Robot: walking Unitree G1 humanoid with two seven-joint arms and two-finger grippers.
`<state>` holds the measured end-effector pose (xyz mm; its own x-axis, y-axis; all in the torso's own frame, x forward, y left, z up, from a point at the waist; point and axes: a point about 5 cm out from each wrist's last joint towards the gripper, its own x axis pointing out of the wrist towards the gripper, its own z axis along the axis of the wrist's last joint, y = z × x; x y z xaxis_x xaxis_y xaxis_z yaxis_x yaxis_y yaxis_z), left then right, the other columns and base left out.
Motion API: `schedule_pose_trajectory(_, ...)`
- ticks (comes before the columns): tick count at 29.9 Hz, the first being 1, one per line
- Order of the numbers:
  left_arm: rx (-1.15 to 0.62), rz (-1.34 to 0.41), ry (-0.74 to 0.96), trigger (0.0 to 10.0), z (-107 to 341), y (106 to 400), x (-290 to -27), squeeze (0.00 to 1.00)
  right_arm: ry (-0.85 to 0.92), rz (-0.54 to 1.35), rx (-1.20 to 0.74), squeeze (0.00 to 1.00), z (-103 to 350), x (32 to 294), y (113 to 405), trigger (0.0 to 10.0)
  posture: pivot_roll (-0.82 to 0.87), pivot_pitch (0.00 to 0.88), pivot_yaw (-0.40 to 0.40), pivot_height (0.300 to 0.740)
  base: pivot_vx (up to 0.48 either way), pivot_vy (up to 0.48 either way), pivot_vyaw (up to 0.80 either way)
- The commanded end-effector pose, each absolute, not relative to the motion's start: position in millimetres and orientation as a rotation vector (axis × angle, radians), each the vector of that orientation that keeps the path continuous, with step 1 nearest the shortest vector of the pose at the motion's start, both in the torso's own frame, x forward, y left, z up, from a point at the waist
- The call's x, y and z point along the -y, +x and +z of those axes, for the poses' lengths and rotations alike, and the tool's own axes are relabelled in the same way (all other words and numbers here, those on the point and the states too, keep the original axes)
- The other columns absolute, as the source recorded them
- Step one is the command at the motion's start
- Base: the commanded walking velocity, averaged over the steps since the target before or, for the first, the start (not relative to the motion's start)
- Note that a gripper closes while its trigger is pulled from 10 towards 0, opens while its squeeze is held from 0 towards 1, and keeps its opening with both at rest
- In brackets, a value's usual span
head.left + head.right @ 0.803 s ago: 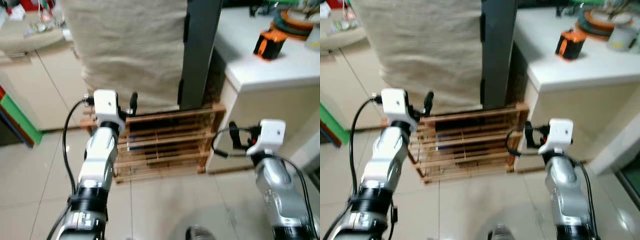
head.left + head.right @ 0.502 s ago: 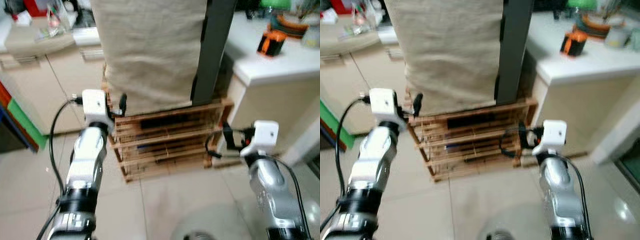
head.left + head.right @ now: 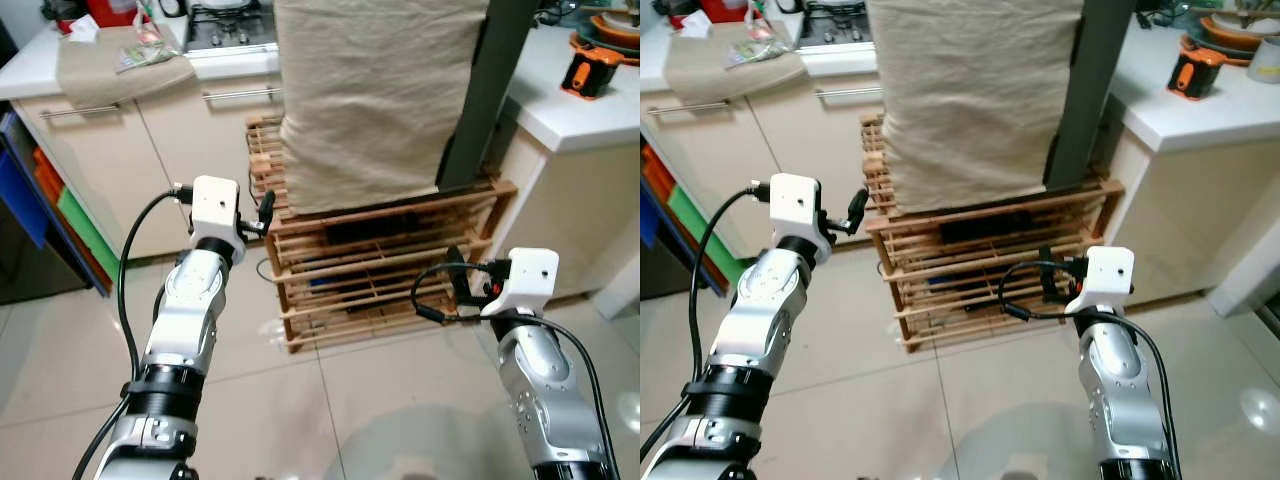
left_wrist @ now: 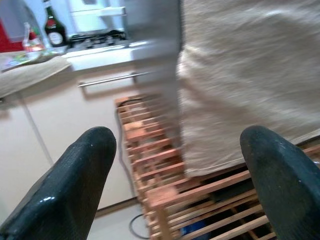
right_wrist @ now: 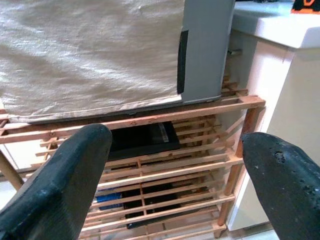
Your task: Restocking fridge
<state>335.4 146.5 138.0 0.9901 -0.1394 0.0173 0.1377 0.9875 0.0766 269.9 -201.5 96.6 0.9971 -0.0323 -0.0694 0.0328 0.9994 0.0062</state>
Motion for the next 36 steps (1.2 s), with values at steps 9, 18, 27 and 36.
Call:
schedule_pose_trajectory(9,0.021,-0.142,0.015,10.0,139.9,336.8,-147.3,0.0,0.0,-0.041,-0.057,0.0,99.1,206.6,268.7,10.0,-0.19,0.024,0.073,0.74,0.085,0.432,-0.51)
schedule_pose_trajectory(18,0.077,-0.199,-0.019,10.0,148.2,337.0,-138.8,0.0,-0.002,-0.048,-0.038,0.0,103.0,208.9,269.3,10.0,-0.2,0.019,0.073,0.74,0.0,0.48,-0.76)
schedule_pose_trajectory(27,0.131,-0.258,-0.067,10.0,155.3,332.1,-138.1,0.0,-0.007,-0.054,0.001,0.0,110.1,209.1,272.2,10.0,-0.19,0.012,0.061,0.74,0.0,0.48,-0.75)
schedule_pose_trajectory(36,0.155,-0.277,-0.074,10.0,159.7,332.4,-134.8,0.0,-0.007,-0.047,0.019,0.0,113.7,207.4,276.3,10.0,-0.19,0.0,0.047,0.74,0.0,0.48,-0.74)
